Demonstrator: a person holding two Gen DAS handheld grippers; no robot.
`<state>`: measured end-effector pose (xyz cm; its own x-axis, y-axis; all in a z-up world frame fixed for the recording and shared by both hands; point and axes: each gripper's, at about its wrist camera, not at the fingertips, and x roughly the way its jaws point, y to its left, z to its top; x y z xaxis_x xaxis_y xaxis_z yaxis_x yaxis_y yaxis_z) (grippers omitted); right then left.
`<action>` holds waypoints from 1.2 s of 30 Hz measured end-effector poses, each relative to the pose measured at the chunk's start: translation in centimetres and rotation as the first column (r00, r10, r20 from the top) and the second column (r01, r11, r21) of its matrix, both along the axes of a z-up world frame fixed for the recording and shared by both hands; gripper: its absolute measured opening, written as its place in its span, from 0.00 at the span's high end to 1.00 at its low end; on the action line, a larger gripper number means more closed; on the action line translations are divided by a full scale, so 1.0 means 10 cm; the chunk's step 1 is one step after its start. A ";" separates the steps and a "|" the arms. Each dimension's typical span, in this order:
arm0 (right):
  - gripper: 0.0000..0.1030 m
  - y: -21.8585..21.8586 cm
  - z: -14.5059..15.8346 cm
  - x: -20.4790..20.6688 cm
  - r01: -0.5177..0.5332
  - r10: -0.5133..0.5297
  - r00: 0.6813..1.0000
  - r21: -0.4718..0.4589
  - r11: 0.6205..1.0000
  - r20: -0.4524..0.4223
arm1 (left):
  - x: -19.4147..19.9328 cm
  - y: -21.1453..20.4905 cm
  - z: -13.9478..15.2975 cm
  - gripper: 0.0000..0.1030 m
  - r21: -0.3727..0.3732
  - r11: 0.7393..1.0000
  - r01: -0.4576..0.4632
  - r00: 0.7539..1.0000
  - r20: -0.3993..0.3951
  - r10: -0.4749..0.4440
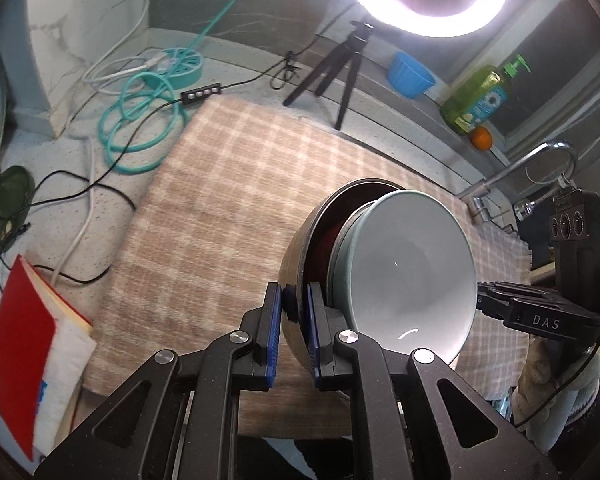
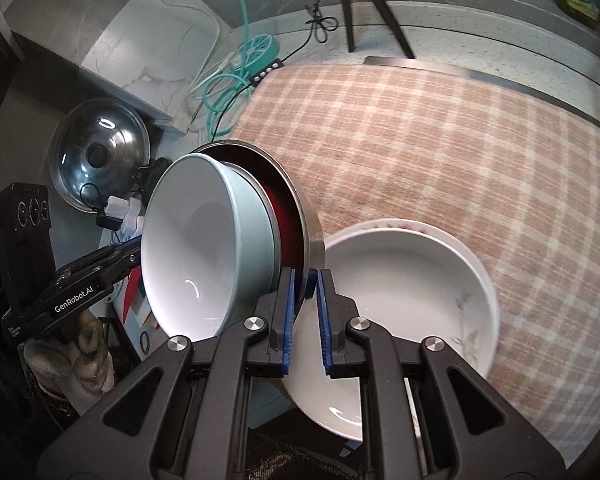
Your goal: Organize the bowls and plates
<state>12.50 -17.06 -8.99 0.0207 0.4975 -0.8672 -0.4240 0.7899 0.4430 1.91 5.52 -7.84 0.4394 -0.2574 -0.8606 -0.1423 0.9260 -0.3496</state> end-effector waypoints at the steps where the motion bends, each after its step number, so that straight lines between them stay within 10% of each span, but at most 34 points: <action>1: 0.88 -0.07 0.02 0.00 0.008 -0.008 1.000 -0.001 1.000 0.000 | 0.02 -0.08 0.01 0.91 0.001 1.000 0.015 1.000 0.001 -0.015; 17: 0.88 -0.96 -0.20 -0.22 0.134 -0.137 0.989 -0.048 0.990 -0.055 | 0.05 -0.89 -0.25 0.91 -0.026 0.984 0.177 0.980 -0.084 -0.178; 36: 0.80 -1.06 -0.17 -0.34 0.143 -0.142 0.990 -0.049 0.988 0.026 | 0.01 -0.90 -0.29 0.87 -0.003 0.983 0.186 0.979 -0.081 -0.186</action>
